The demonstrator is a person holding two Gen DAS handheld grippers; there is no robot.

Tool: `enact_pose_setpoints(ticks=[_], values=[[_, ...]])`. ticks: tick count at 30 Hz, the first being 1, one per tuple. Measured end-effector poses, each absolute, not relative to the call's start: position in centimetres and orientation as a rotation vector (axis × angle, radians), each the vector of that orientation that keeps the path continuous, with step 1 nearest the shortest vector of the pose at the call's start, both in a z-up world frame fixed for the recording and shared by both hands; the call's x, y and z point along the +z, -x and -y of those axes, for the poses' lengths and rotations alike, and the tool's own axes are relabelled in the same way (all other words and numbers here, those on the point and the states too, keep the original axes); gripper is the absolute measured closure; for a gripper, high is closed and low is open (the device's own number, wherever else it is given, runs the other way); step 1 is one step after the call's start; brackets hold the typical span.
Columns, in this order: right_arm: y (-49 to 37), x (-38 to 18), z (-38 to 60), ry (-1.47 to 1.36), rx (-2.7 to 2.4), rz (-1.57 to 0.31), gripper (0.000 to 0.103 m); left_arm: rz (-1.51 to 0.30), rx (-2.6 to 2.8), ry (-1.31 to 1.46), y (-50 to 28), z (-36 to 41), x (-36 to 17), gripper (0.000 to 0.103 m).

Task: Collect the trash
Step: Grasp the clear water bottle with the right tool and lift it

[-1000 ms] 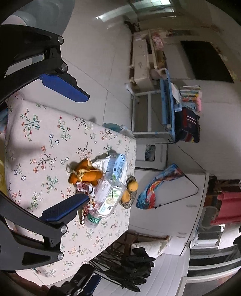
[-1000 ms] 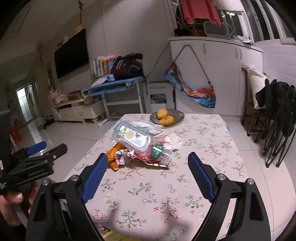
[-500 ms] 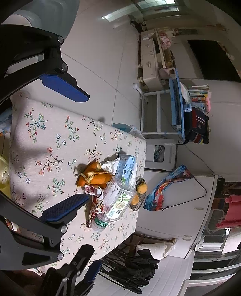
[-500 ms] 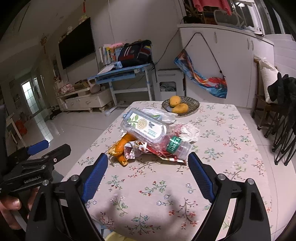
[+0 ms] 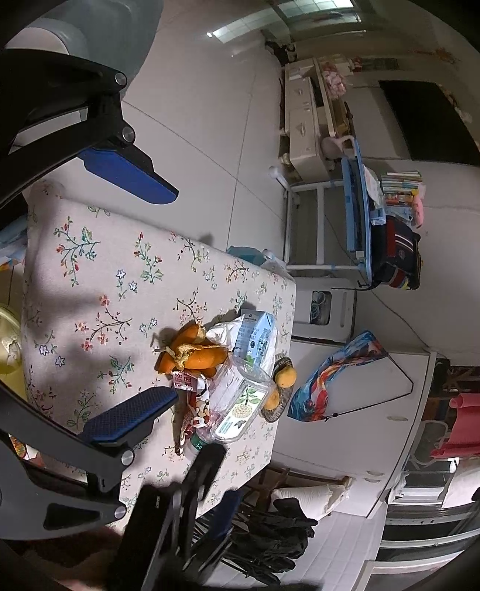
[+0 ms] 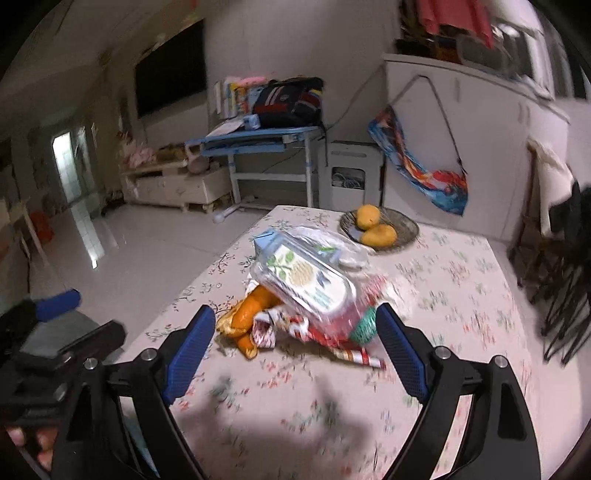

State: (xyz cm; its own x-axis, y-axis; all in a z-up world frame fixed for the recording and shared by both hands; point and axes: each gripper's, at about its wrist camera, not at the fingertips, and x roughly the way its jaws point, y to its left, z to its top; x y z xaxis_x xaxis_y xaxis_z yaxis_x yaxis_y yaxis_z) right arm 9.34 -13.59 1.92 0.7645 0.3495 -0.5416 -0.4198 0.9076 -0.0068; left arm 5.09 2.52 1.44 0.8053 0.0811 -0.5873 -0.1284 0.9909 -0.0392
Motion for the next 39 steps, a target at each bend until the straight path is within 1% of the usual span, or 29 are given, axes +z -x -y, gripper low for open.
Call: enact_pose_setpoints(ticks=[10,14,15,16,17,18,19,20,22,23,27,29,30,31,32,34,36,38,39], values=[[-14.9,0.4,10.5,0.313,0.440,-0.635,0.015,-0.641,0.103,0.084,-6.4,-2.6,1.3,0.007],[-16.1,-0.3,10.3,0.333,0.453,-0.667,0.015,-0.650,0.097,0.083,-7.0,-2.5,1.0,0.007],[-16.2,-0.4,10.3,0.326,0.456,-0.668,0.022,-0.653,0.096,0.083,-7.2,-2.5,0.9,0.007],[-16.5,-0.5,10.4,0.316,0.460,-0.679,0.032,-0.654,0.096,0.084,-7.4,-2.5,0.9,0.007],[-16.7,-0.4,10.6,0.306,0.457,-0.677,0.035,-0.656,0.096,0.084,-7.5,-2.5,0.9,0.007],[-16.9,-0.3,10.8,0.289,0.459,-0.677,0.044,-0.656,0.096,0.084,-7.7,-2.5,0.8,0.007],[-17.2,-0.1,11.4,0.256,0.459,-0.684,0.055,-0.659,0.098,0.085,-7.9,-2.6,0.8,0.007],[-17.5,0.2,12.0,0.225,0.460,-0.688,0.061,-0.661,0.101,0.087,-8.1,-2.7,0.7,0.007],[-17.9,0.7,13.5,0.155,0.464,-0.700,0.083,-0.670,0.101,0.099,-8.6,-2.8,0.6,0.007],[-17.9,0.8,14.2,0.129,0.459,-0.701,0.085,-0.678,0.096,0.111,-9.0,-2.9,0.5,0.007],[-18.1,0.3,16.1,0.057,0.453,-0.732,0.085,-0.716,0.075,0.149,-10.3,-3.1,-0.1,0.007],[-18.1,0.2,16.5,0.045,0.449,-0.737,0.082,-0.731,0.070,0.170,-10.8,-3.0,-0.4,0.007],[-18.1,0.3,16.3,0.049,0.453,-0.737,0.067,-0.737,0.065,0.175,-11.1,-2.9,-0.5,0.007],[-18.1,0.3,16.1,0.053,0.465,-0.736,0.047,-0.740,0.062,0.172,-11.3,-2.8,-0.5,0.007],[-17.8,0.5,15.7,0.066,0.491,-0.721,0.041,-0.742,0.064,0.165,-11.5,-2.6,-0.5,0.007],[-17.2,0.9,14.4,0.125,0.538,-0.701,0.037,-0.742,0.075,0.161,-11.6,-2.6,-0.7,0.007],[-16.9,0.9,12.6,0.234,0.559,-0.698,0.034,-0.747,0.080,0.172,-11.6,-2.8,-0.8,0.007],[-16.9,0.2,10.0,0.396,0.565,-0.721,0.033,-0.756,0.082,0.178,-11.8,-2.9,-1.0,0.007],[-16.7,-0.1,9.3,0.453,0.554,-0.716,0.030,-0.756,0.083,0.174,-11.8,-2.9,-1.0,0.007]])
